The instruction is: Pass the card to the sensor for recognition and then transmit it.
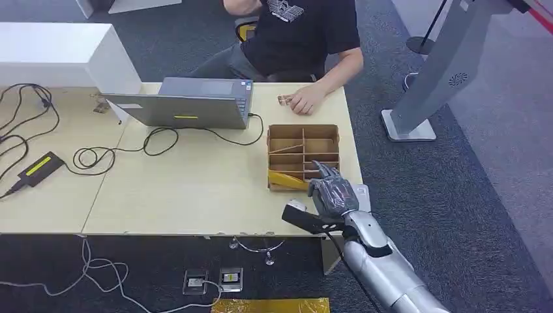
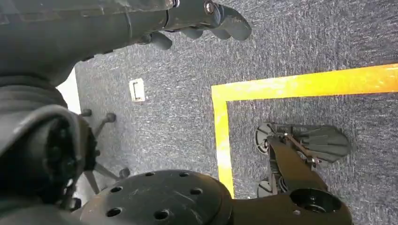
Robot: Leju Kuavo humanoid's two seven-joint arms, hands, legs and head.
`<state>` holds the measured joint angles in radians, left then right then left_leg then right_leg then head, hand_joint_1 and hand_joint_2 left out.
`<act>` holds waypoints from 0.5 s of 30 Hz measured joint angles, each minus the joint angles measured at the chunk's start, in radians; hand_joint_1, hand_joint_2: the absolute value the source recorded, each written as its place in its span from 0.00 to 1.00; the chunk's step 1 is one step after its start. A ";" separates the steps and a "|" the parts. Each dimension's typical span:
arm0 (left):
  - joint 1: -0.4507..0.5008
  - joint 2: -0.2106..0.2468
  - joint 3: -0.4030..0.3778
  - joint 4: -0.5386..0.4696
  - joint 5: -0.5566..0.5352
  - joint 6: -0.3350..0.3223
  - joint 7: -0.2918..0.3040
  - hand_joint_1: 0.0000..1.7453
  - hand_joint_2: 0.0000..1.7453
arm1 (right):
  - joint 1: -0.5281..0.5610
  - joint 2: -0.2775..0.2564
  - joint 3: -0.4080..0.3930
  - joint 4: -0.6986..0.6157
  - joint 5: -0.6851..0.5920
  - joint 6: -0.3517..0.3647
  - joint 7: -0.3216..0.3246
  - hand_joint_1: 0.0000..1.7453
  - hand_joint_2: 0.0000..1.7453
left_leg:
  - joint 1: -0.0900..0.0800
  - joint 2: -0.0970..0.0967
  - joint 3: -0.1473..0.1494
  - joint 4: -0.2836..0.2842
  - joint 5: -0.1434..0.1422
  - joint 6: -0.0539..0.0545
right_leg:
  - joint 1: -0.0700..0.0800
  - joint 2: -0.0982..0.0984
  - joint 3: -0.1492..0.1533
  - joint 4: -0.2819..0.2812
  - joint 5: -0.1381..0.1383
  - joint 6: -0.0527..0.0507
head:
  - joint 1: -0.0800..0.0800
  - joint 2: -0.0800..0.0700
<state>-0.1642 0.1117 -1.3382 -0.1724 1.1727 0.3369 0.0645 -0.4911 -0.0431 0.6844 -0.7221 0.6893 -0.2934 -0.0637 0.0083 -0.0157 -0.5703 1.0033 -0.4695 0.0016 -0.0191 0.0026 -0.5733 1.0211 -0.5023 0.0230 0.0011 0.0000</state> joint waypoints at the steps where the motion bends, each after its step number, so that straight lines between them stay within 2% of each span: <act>1: 0.000 0.000 0.000 0.000 0.000 -0.003 -0.001 0.00 0.00 | 0.000 0.000 0.001 0.000 -0.002 -0.001 0.000 1.00 1.00 | 0.000 0.000 0.000 0.000 0.000 0.000 | 0.000 0.000 0.000 0.000 0.000 0.000 | 0.000 0.000; 7: 0.000 0.000 -0.001 0.000 0.000 -0.005 -0.003 0.00 0.00 | 0.000 0.000 0.003 0.001 -0.003 -0.009 0.000 1.00 1.00 | 0.000 0.000 0.000 0.000 0.000 0.000 | 0.000 0.000 0.000 0.000 0.000 0.000 | 0.000 0.000; 8: 0.000 0.000 -0.001 0.000 0.000 -0.005 -0.003 0.00 0.00 | 0.000 0.000 0.003 0.002 -0.003 -0.010 0.000 0.15 1.00 | 0.000 0.000 0.000 0.000 0.000 0.000 | 0.000 0.000 0.000 0.000 0.000 0.000 | 0.000 0.000; 9: 0.000 0.000 -0.001 0.000 0.000 -0.005 -0.003 0.00 0.00 | 0.000 0.001 0.004 0.004 -0.003 -0.011 0.000 0.00 1.00 | 0.000 0.000 0.000 0.000 0.000 0.000 | 0.000 0.000 0.000 0.000 0.000 0.000 | 0.000 0.000; 12: 0.000 0.000 -0.001 0.000 0.004 -0.007 -0.003 0.00 0.00 | 0.000 0.002 0.006 0.008 -0.007 -0.021 -0.008 0.00 1.00 | 0.000 0.000 0.000 0.000 0.000 0.000 | 0.000 0.000 0.000 0.000 0.000 0.000 | 0.000 0.000; 15: 0.000 0.000 -0.001 0.000 0.011 -0.009 -0.002 0.00 0.00 | -0.006 0.009 0.007 0.014 -0.023 -0.055 -0.044 0.00 1.00 | 0.000 0.000 0.000 0.000 0.000 0.000 | 0.000 0.000 0.000 0.000 0.000 0.000 | 0.000 0.000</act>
<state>-0.1642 0.1118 -1.3390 -0.1720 1.1837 0.3277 0.0622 -0.4971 -0.0339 0.6916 -0.7080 0.6668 -0.3479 -0.1076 0.0083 -0.0156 -0.5703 1.0032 -0.4695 0.0016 -0.0191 0.0025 -0.5732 1.0211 -0.5022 0.0230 0.0011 0.0000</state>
